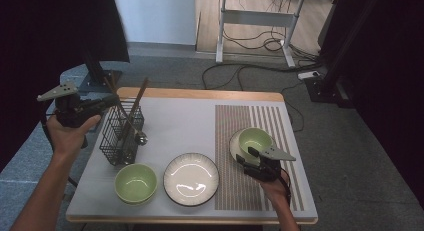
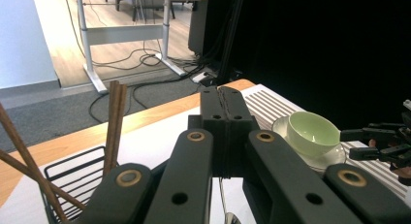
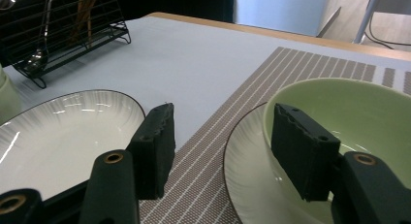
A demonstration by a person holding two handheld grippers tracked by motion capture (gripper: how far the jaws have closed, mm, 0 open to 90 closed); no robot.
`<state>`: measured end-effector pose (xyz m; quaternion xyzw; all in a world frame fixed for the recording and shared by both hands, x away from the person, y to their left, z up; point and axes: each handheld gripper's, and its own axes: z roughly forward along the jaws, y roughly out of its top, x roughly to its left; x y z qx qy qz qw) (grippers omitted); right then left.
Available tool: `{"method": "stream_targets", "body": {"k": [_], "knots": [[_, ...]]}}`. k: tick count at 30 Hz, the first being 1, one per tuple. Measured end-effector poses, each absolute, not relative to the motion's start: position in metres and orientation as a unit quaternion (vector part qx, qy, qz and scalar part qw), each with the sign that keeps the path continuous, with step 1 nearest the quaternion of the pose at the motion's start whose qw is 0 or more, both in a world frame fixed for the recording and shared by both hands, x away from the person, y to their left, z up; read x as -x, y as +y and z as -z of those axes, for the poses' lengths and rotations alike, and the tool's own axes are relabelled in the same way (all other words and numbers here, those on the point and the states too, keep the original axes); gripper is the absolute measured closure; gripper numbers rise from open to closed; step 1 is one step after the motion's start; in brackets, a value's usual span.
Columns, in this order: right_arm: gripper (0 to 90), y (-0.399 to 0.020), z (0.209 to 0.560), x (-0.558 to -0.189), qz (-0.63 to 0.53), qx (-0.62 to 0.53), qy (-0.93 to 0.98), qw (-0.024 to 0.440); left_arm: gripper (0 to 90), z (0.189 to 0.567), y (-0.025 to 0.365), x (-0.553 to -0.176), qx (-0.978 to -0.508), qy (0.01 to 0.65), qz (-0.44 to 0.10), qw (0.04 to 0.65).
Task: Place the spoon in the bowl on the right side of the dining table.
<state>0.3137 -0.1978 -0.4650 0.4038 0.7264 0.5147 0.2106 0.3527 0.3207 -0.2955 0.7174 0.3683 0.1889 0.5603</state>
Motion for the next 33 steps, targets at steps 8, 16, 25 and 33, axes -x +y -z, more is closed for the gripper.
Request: {"method": "stream_targets", "body": {"k": [8, 16, 25, 33], "knots": [[42.5, -0.19, 0.464, -0.315, -0.512, -0.401, 0.731, 0.206, 90.0, 0.302, 0.312, -0.354, -0.722, 0.363, -0.177, 0.562], [42.5, -0.184, 0.463, -0.313, -0.511, -0.394, 0.736, 0.204, 90.0, 0.304, 0.302, -0.355, -0.728, 0.354, -0.173, 0.561], [42.5, -0.176, 0.458, -0.315, -0.516, -0.39, 0.734, 0.205, 90.0, 0.306, 0.295, -0.353, -0.733, 0.345, -0.167, 0.562], [42.6, -0.164, 0.455, -0.318, -0.518, -0.378, 0.74, 0.201, 90.0, 0.307, 0.285, -0.351, -0.739, 0.337, -0.163, 0.56]]}}
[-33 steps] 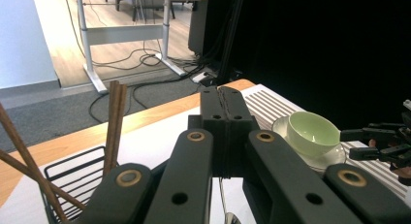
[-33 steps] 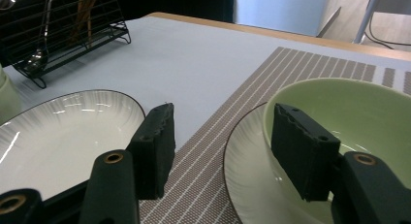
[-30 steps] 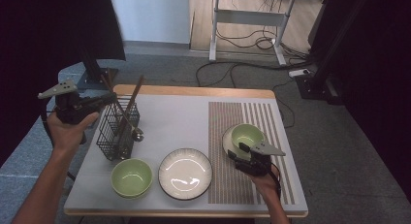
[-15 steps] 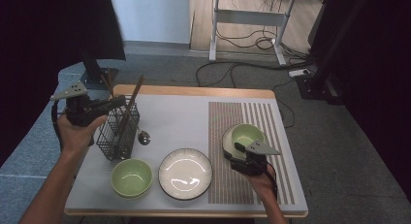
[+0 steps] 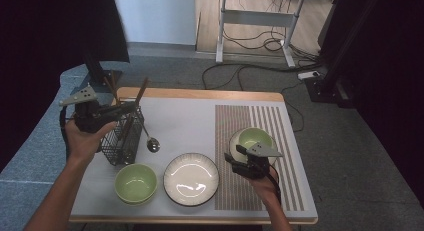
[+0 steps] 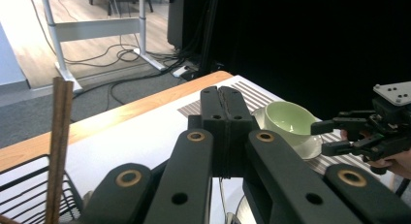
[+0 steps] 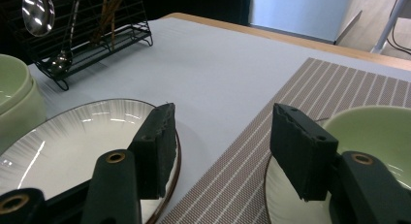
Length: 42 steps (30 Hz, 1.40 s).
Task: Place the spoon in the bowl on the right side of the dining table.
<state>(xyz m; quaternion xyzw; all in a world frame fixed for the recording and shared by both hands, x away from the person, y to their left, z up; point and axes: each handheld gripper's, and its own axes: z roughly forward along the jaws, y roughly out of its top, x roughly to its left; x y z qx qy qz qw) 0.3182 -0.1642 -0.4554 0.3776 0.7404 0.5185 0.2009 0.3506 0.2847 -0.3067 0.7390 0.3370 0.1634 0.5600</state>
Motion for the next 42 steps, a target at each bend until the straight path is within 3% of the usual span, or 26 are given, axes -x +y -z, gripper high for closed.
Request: {"method": "stream_targets", "body": {"k": [42], "knots": [[43.2, -0.117, 0.436, -0.324, -0.55, -0.319, 0.752, 0.174, 90.0, 0.327, 0.241, -0.354, -0.754, 0.316, -0.127, 0.561]]}}
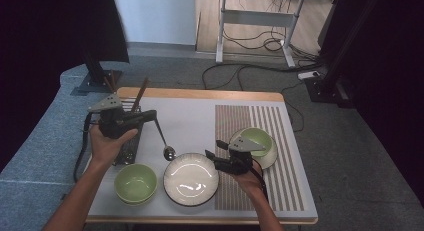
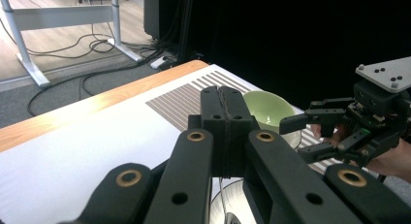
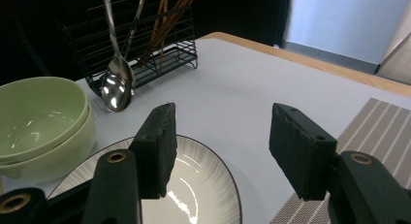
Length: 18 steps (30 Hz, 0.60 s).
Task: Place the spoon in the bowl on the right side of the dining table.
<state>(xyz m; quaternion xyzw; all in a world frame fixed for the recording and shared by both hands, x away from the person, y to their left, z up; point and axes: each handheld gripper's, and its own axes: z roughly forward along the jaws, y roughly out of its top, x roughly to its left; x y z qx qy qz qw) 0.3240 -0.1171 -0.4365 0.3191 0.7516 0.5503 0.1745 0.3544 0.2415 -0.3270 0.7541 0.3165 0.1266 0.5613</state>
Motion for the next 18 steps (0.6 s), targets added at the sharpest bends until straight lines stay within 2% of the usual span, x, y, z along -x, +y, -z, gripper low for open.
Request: {"method": "stream_targets", "body": {"k": [18], "knots": [[43.3, -0.106, 0.439, -0.324, -0.555, -0.311, 0.754, 0.165, 90.0, 0.334, 0.227, -0.354, -0.757, 0.312, -0.115, 0.563]]}}
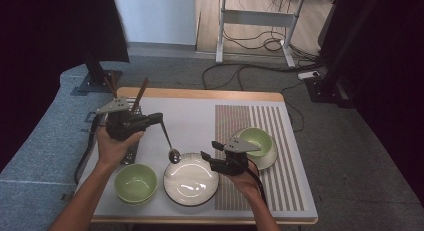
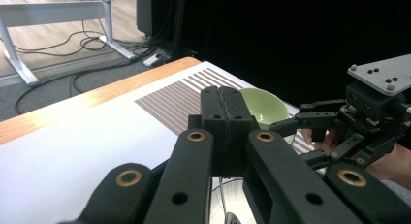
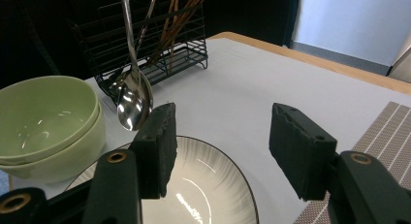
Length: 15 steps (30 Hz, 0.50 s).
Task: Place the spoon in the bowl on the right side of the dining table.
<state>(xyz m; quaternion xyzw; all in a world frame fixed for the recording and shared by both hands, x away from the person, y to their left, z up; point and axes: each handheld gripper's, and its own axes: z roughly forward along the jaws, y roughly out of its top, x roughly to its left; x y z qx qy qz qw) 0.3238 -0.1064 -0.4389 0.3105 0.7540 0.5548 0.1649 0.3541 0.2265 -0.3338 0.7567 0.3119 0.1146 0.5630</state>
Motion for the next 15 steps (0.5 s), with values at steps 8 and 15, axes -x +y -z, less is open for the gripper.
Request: {"method": "stream_targets", "body": {"k": [8, 15], "knots": [[43.2, -0.101, 0.436, -0.322, -0.563, -0.307, 0.752, 0.155, 90.0, 0.337, 0.22, -0.353, -0.76, 0.309, -0.109, 0.561], [43.2, -0.093, 0.429, -0.317, -0.564, -0.294, 0.757, 0.153, 90.0, 0.34, 0.213, -0.353, -0.762, 0.306, -0.102, 0.562]]}}
